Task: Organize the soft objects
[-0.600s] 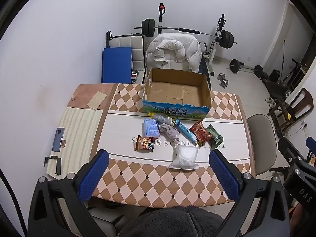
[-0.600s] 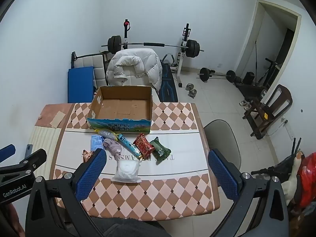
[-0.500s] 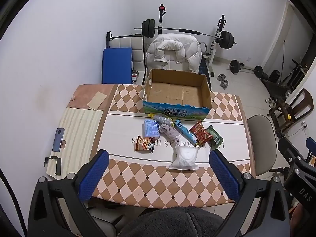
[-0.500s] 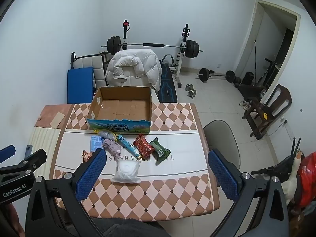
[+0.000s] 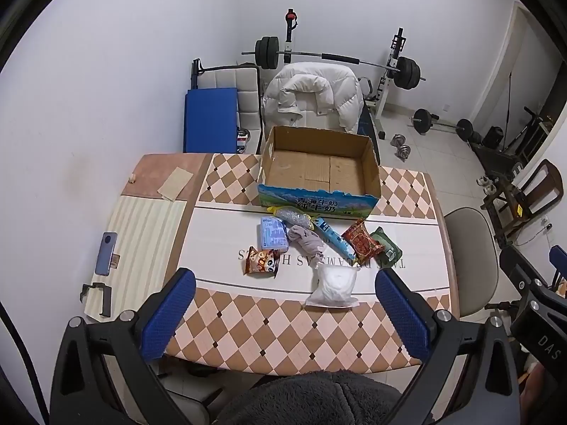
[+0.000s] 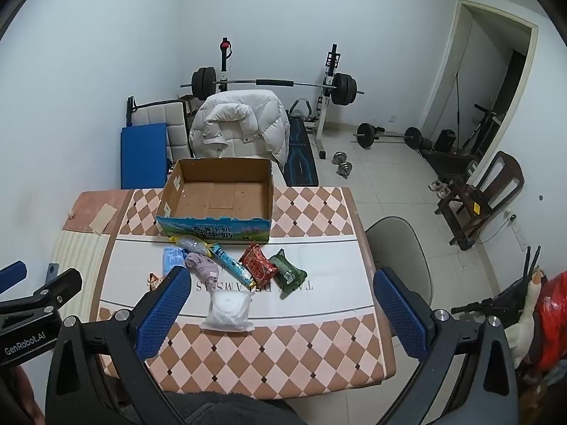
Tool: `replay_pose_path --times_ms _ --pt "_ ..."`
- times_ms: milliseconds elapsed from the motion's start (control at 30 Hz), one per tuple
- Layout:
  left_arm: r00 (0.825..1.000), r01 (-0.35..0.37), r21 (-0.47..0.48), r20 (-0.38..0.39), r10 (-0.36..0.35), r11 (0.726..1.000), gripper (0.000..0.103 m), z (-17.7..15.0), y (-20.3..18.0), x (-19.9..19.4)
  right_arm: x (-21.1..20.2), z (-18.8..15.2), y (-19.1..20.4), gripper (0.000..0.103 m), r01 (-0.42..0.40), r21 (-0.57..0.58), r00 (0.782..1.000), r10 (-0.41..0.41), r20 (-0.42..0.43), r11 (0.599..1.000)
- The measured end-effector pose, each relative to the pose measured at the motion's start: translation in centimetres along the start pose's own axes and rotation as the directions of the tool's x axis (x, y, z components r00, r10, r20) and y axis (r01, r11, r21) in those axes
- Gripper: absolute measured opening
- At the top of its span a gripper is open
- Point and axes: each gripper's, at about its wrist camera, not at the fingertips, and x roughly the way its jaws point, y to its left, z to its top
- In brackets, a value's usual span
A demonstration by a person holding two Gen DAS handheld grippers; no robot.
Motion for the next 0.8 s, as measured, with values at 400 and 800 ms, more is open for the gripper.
replay_pose_path --times_ms 400,800 --pt "1.0 0.001 0.001 0.001 -0.001 1.0 0.103 0.86 -0.22 0.02 0.09 -0.08 0.14 0.103 0.001 0.0 1.0 -0.001 0.001 1.0" --pt "1.0 0.005 0.003 -0.001 -0.005 1.0 0.103 1.45 -0.01 -0.21 0.18 -0.16 0.3 0.103 0.004 -0.001 1.0 -0.004 0.003 1.0"
